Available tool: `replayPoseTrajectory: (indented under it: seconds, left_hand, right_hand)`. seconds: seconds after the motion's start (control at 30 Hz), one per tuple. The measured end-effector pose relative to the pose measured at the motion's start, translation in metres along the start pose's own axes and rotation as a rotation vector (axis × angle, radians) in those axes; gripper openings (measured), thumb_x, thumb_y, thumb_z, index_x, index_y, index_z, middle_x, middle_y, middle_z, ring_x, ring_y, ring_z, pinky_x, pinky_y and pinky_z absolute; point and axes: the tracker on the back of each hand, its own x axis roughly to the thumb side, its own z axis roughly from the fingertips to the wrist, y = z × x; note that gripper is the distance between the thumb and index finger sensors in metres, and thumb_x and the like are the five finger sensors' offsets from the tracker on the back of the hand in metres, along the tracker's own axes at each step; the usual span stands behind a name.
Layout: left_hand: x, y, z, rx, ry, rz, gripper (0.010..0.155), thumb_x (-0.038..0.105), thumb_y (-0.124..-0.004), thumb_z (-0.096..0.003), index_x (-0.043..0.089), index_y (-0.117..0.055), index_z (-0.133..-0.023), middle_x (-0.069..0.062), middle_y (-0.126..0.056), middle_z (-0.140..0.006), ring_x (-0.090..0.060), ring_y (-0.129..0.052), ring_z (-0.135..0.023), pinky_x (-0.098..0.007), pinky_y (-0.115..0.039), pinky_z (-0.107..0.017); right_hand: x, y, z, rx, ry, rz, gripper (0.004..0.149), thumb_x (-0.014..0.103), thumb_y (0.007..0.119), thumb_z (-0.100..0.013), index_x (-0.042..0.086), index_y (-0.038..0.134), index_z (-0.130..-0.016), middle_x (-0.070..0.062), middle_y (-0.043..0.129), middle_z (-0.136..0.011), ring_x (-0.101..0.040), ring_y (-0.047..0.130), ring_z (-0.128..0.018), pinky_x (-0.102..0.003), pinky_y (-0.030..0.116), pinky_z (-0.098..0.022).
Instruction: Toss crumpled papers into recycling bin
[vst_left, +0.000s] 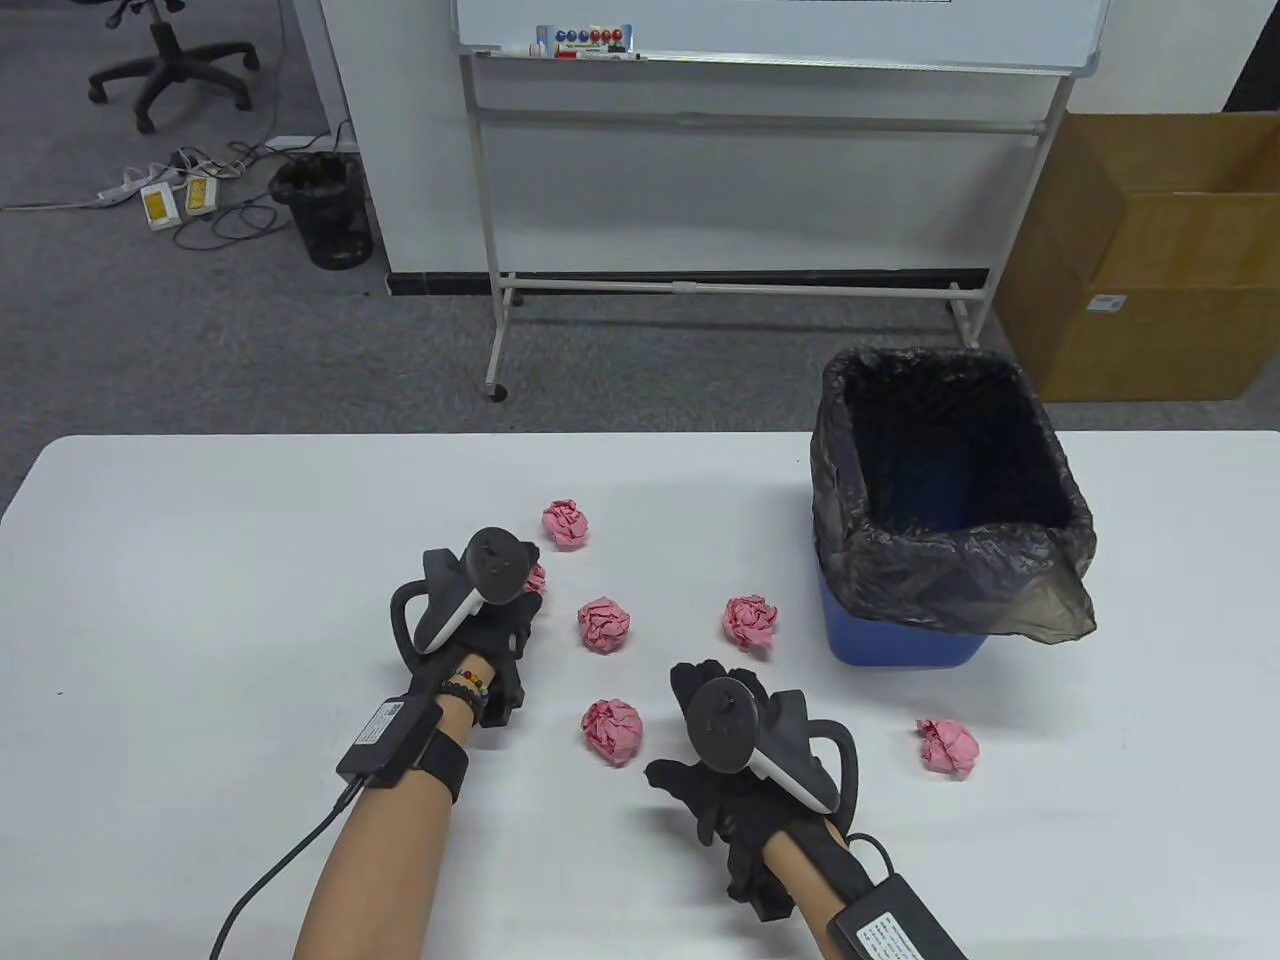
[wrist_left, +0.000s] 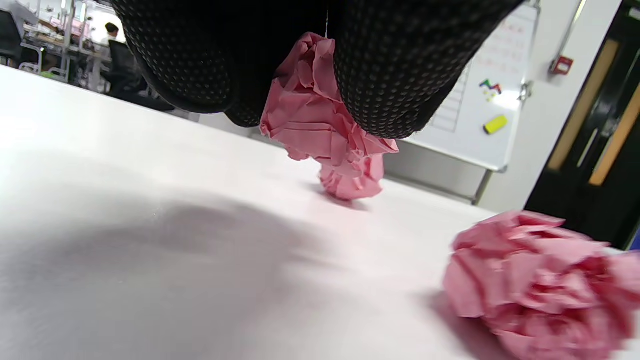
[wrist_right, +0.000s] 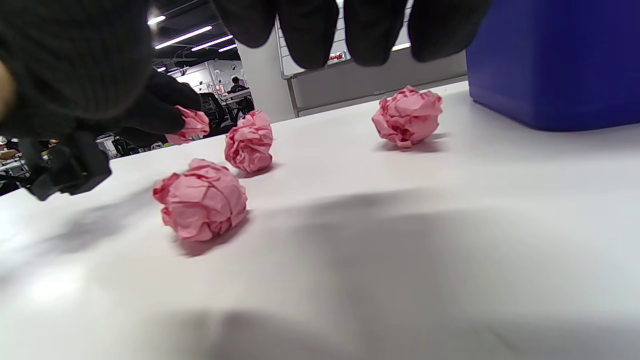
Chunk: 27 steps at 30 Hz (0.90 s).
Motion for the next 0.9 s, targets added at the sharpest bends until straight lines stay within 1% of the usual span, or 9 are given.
replayPoseTrajectory:
  seconds: [0.27, 0.37, 0.57, 0.67, 0.73, 0.83, 0.9]
  left_hand:
    - [0.004, 0.024, 0.049, 0.025, -0.039, 0.050, 0.062, 0.034, -0.089, -0.0438, 0.024, -0.069, -0.102, -0.011, -0.072, -0.110, -0.034, -0.085, -0.093, -0.044, -0.083, -0.065]
    - [0.004, 0.029, 0.066, 0.021, -0.050, 0.085, 0.062, 0.033, -0.090, -0.0440, 0.024, -0.069, -0.102, -0.011, -0.072, -0.110, -0.034, -0.085, -0.093, -0.044, -0.082, -0.065]
    - [0.001, 0.034, 0.090, -0.001, -0.098, 0.112, 0.062, 0.033, -0.090, -0.0437, 0.024, -0.069, -0.102, -0.011, -0.072, -0.110, -0.034, -0.085, -0.094, -0.044, -0.082, -0.065]
    - [-0.004, 0.032, 0.099, -0.037, -0.139, 0.144, 0.062, 0.033, -0.090, -0.0438, 0.024, -0.069, -0.102, -0.011, -0.072, -0.111, -0.034, -0.085, -0.094, -0.045, -0.082, -0.066]
    - [-0.007, 0.028, 0.103, -0.033, -0.142, 0.182, 0.063, 0.033, -0.090, -0.0441, 0.024, -0.069, -0.102, -0.011, -0.071, -0.111, -0.034, -0.085, -0.094, -0.045, -0.082, -0.066]
    - [-0.010, 0.021, 0.106, -0.046, -0.170, 0.228, 0.063, 0.034, -0.090, -0.0437, 0.024, -0.069, -0.102, -0.011, -0.072, -0.111, -0.034, -0.085, -0.094, -0.044, -0.082, -0.065]
    - [-0.011, 0.015, 0.106, -0.057, -0.202, 0.289, 0.063, 0.033, -0.091, -0.0437, 0.024, -0.069, -0.102, -0.011, -0.072, -0.110, -0.034, -0.085, -0.094, -0.044, -0.082, -0.065]
  right_hand:
    - [-0.002, -0.006, 0.004, -0.036, -0.007, -0.032, 0.094, 0.063, 0.080, -0.033, 0.029, 0.039, -0.110, -0.003, 0.049, -0.118, -0.035, 0.051, -0.111, -0.055, 0.054, -0.076]
    - [-0.003, -0.006, 0.004, -0.030, -0.004, -0.041, 0.094, 0.063, 0.080, -0.033, 0.029, 0.039, -0.110, -0.003, 0.050, -0.118, -0.036, 0.052, -0.111, -0.054, 0.055, -0.076]
    - [-0.007, -0.007, 0.004, -0.033, 0.001, -0.053, 0.093, 0.063, 0.081, -0.033, 0.028, 0.040, -0.110, -0.004, 0.052, -0.117, -0.036, 0.054, -0.111, -0.053, 0.056, -0.075]
    - [-0.008, -0.007, 0.004, -0.034, 0.004, -0.056, 0.093, 0.063, 0.081, -0.033, 0.028, 0.041, -0.110, -0.004, 0.053, -0.117, -0.035, 0.055, -0.110, -0.053, 0.056, -0.075]
    - [-0.008, -0.007, 0.003, -0.032, 0.008, -0.057, 0.093, 0.063, 0.081, -0.033, 0.028, 0.041, -0.110, -0.004, 0.054, -0.117, -0.035, 0.056, -0.110, -0.053, 0.057, -0.075]
    - [-0.007, -0.006, 0.004, -0.033, 0.005, -0.052, 0.092, 0.062, 0.081, -0.033, 0.027, 0.043, -0.110, -0.004, 0.056, -0.116, -0.035, 0.058, -0.109, -0.052, 0.058, -0.074]
    - [-0.007, -0.006, 0.004, -0.026, 0.000, -0.059, 0.092, 0.063, 0.081, -0.033, 0.027, 0.044, -0.109, -0.004, 0.057, -0.115, -0.034, 0.060, -0.108, -0.051, 0.059, -0.074]
